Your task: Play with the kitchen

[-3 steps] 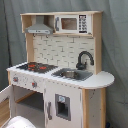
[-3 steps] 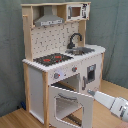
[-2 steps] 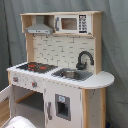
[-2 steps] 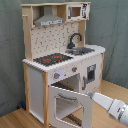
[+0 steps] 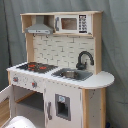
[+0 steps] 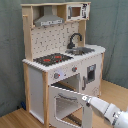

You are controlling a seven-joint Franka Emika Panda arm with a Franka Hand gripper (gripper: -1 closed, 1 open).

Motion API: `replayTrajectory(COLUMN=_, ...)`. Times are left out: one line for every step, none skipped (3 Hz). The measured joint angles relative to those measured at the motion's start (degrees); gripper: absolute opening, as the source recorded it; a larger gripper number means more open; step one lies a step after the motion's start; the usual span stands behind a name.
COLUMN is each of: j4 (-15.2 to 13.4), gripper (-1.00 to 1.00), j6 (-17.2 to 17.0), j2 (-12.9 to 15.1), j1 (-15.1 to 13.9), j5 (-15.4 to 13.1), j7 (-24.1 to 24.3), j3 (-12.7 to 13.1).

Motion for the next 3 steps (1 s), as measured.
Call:
replayTrajectory(j4=-0.04, gripper=1.00, j6=0.00, j2=0.00, j1=-0.88, j5=-0.85, j7=7.24, j3=1.98)
replayTrajectory(j4=-0.07, gripper=1.00, j6=0.00, j2=0.01, j1=-1.79, j5=-0.93, j7=13.74, j3=3.71)
replayTrajectory(j4=-0.19, gripper=1.00, j6=0.00, j2=0.07, j1=-2.77, j5=-0.92, j7=19.97, j3=5.26)
